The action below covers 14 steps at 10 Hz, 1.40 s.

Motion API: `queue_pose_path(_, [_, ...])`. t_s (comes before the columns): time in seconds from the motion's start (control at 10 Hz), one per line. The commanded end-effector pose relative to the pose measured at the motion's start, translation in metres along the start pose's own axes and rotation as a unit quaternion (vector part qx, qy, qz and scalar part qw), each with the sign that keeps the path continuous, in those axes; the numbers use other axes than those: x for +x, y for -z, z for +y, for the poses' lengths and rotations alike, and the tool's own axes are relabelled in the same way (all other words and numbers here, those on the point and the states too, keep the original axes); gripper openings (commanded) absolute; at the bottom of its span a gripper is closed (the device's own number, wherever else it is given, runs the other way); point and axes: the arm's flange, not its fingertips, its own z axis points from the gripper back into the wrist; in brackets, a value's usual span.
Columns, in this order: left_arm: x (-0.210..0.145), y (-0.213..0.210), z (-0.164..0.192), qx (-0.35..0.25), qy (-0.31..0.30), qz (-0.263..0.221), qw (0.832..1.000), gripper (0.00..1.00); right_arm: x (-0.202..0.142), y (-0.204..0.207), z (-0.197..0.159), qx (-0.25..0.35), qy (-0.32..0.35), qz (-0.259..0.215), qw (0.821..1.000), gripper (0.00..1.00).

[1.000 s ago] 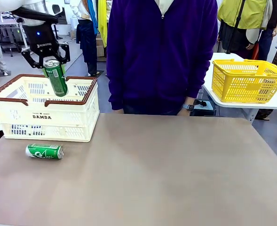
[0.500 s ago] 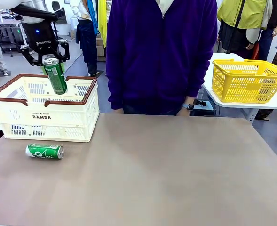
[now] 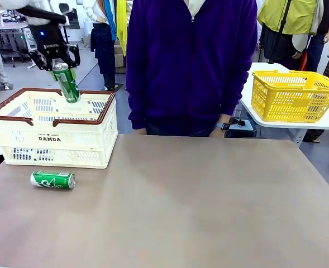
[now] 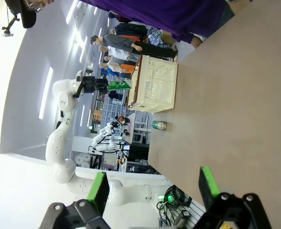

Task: Place the drinks into the Shopping basket.
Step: Pick up one drink and place it into the Shopping basket.

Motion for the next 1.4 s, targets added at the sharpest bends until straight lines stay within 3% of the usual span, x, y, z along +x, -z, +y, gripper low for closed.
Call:
queue_pose_path(0.0, [0.013, 0.019, -0.006, 0.033, -0.015, 0.047, 0.998, 0.0, 0.004, 0.001, 0.005, 0.011, 0.007, -0.007, 1.0, 1.0])
queue_pose_path(0.3, [0.002, 0.096, -0.002, 0.02, -0.023, 0.034, 0.999, 0.0, 0.004, 0.001, 0.005, 0.011, 0.007, -0.007, 1.0, 1.0])
queue_pose_path(0.5, [0.003, 0.139, 0.005, 0.028, -0.047, 0.062, 0.997, 0.0, 0.004, 0.001, 0.005, 0.011, 0.007, -0.007, 1.0, 1.0])
queue_pose_path(0.8, [0.015, 0.159, 0.014, 0.015, -0.042, 0.072, 0.996, 0.0, 0.004, 0.001, 0.005, 0.011, 0.007, -0.007, 1.0, 1.0])
queue_pose_path(0.9, [0.016, 0.156, 0.013, 0.014, -0.043, 0.065, 0.997, 0.39, 0.004, 0.001, 0.005, 0.011, 0.007, -0.007, 1.0, 1.0])
queue_pose_path(1.0, [0.017, 0.155, 0.013, 0.02, -0.042, 0.065, 0.997, 0.97, 0.004, 0.001, 0.005, 0.011, 0.007, -0.007, 1.0, 1.0])
queue_pose_path(1.3, [0.016, 0.138, 0.015, 0.018, -0.032, 0.062, 0.997, 1.0, 0.004, 0.001, 0.005, 0.011, 0.007, -0.007, 1.0, 1.0])
